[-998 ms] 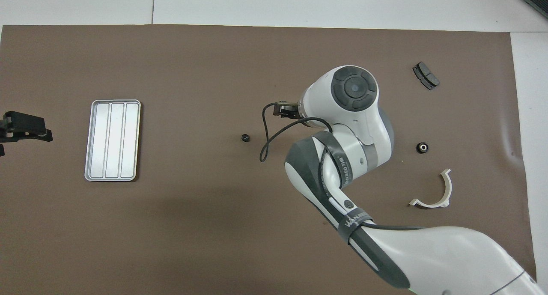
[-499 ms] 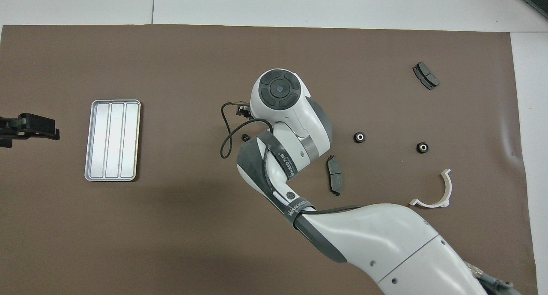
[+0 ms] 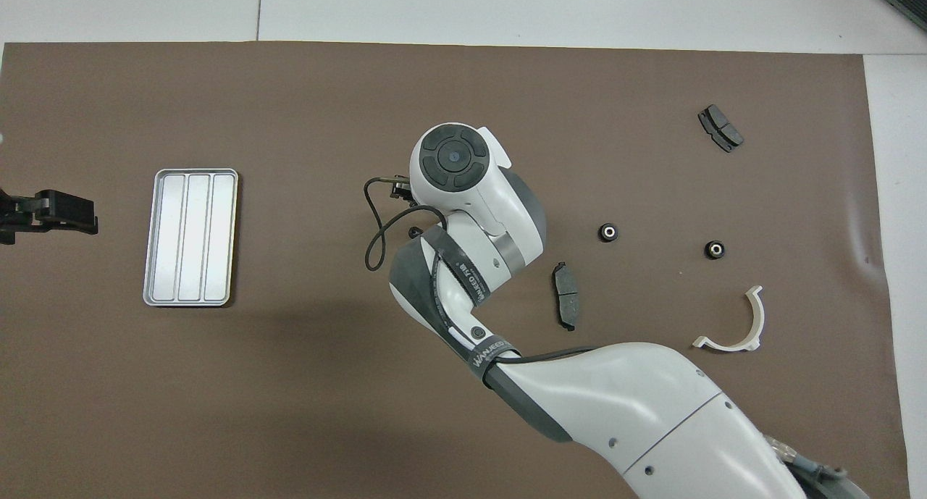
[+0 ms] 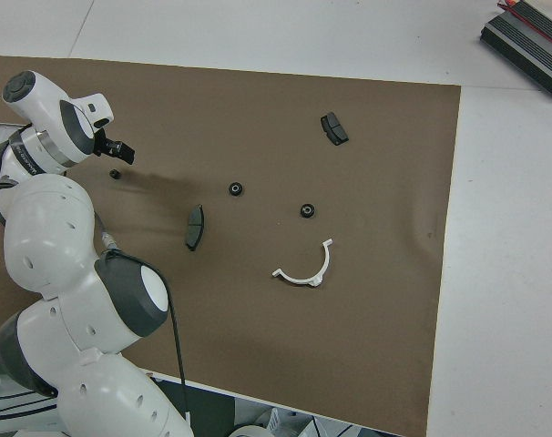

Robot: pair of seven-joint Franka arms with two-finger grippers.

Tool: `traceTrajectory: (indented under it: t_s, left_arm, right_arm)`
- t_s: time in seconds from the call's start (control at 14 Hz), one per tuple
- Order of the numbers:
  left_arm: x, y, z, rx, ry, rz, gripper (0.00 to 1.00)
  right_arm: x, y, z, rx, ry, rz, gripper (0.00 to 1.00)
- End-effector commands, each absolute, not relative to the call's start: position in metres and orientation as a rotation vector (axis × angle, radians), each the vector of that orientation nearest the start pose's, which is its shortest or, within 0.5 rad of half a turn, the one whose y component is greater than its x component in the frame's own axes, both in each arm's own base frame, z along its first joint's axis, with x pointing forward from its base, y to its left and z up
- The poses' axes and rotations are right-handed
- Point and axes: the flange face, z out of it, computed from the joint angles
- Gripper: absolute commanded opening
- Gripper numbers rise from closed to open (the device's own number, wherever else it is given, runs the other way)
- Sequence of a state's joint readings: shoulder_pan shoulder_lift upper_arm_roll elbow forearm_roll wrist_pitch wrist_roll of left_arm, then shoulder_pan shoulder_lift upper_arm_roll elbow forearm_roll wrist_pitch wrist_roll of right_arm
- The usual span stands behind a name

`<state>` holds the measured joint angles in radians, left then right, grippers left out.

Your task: Place bearing gear from tray to pile

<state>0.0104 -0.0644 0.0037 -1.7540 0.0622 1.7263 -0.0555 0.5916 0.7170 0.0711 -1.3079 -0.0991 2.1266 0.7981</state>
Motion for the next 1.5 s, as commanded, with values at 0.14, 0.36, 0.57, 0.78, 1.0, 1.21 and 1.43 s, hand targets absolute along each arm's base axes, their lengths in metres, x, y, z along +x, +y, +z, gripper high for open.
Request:
traceTrajectory:
  t_s: [0.14, 0.36, 0.57, 0.78, 1.0, 1.21, 1.43]
  left_arm:
    - [0.541, 0.02, 0.604, -3.059, -0.09, -0.119, 1.0]
    - [0.541, 0.014, 0.605, -3.069, -0.085, -0.12, 1.0]
    - [0.541, 0.013, 0.606, -3.069, -0.081, -0.122, 1.0]
    - [0.541, 0.018, 0.606, -3.068, -0.095, -0.122, 1.0]
    - [0.541, 0.012, 0.605, -3.069, -0.079, -0.115, 1.0]
    - [0.538, 0.012, 0.602, -3.071, -0.067, -0.098, 1.0]
    - [0.536, 0.01, 0.601, -3.119, -0.084, -0.096, 1.0]
  right_arm:
    - [0.588, 0.452, 0.309, -3.096, 0.151, -0.197, 0.93]
    - [0.583, 0.455, 0.309, -3.101, 0.142, -0.188, 0.77]
    - [0.573, 0.461, 0.307, -3.108, 0.136, -0.175, 0.65]
    - [0.574, 0.463, 0.308, -3.096, 0.137, -0.192, 0.63]
    - [0.573, 0.463, 0.302, -3.079, 0.129, -0.212, 0.59]
    - [0.564, 0.475, 0.297, -3.082, 0.099, -0.214, 0.53]
    - [0.564, 0.475, 0.299, -3.093, 0.096, -0.21, 0.26]
